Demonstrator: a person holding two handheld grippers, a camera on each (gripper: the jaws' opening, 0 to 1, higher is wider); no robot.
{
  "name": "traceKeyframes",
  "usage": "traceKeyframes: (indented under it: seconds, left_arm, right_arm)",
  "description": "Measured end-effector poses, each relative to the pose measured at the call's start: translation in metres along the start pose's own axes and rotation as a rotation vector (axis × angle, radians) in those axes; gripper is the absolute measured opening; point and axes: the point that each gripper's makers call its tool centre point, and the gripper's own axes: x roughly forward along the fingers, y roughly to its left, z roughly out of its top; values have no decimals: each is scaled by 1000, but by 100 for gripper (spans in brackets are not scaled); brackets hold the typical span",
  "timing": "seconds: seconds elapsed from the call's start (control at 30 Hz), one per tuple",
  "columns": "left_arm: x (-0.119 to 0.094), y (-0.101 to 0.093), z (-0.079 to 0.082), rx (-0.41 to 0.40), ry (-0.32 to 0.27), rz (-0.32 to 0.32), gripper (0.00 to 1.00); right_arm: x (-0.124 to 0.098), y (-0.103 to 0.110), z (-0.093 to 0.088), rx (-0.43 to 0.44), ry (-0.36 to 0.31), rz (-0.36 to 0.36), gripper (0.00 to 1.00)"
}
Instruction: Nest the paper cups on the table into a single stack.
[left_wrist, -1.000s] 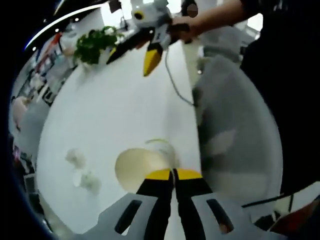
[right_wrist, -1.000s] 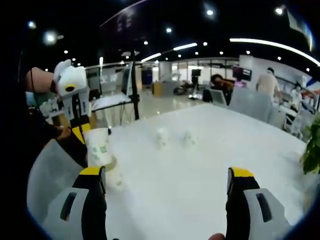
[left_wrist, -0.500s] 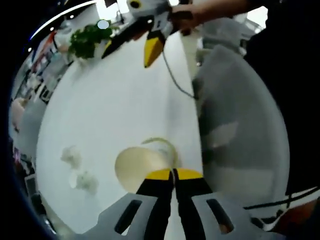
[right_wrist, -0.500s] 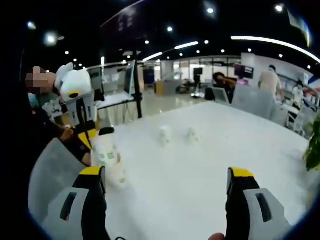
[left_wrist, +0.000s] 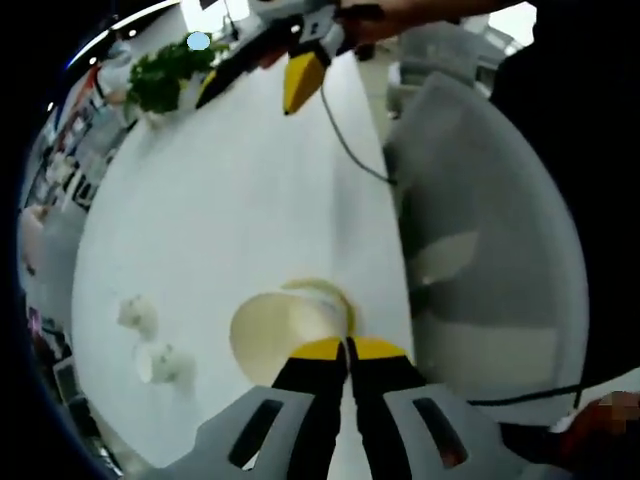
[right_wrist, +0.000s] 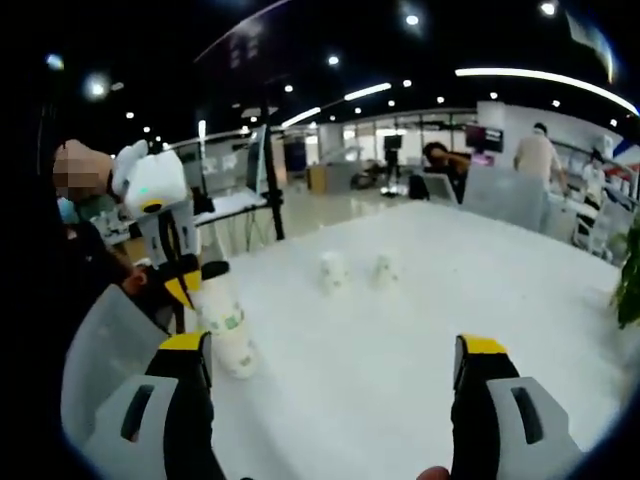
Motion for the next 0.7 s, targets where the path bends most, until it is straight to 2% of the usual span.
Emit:
traceKeyframes:
  seconds: [0.13,0.2,0.3,0.37,0.4,0.6,0.63,0.67,0.7]
  left_arm:
    - [3,-2,3,-1,-15,-22,0]
    - [4,-1,3,0,-19,-13,1]
    - [5,0,4,57,-33,1,2]
    - [6,0,3,32,-34,-4,3]
    - [7,-2,2,-21,-39,-16,3]
    - [5,-5,1,-38,-60,-19,4]
    - [4,-5,2,-52,-70,-16,4]
    - [2,-5,8,-56,-120,-18,4]
    - [1,-4,7,-67,-127,-10,5]
  right_arm:
    - [-1,-2,-2,-6,8,-1,99]
    - [-1,0,-3,12,4,2,99]
    - [-1,2,-3,18,-1,4,99]
    - [-3,3,-6,17,5,4,99]
    - [-3,3,-6,18,5,4,99]
    - [-6,3,-8,24,4,1,99]
    - [-6,3,-8,25,4,1,98]
    - [-6,3,-7,27,3,2,98]
    - [-6,3,-7,28,2,2,98]
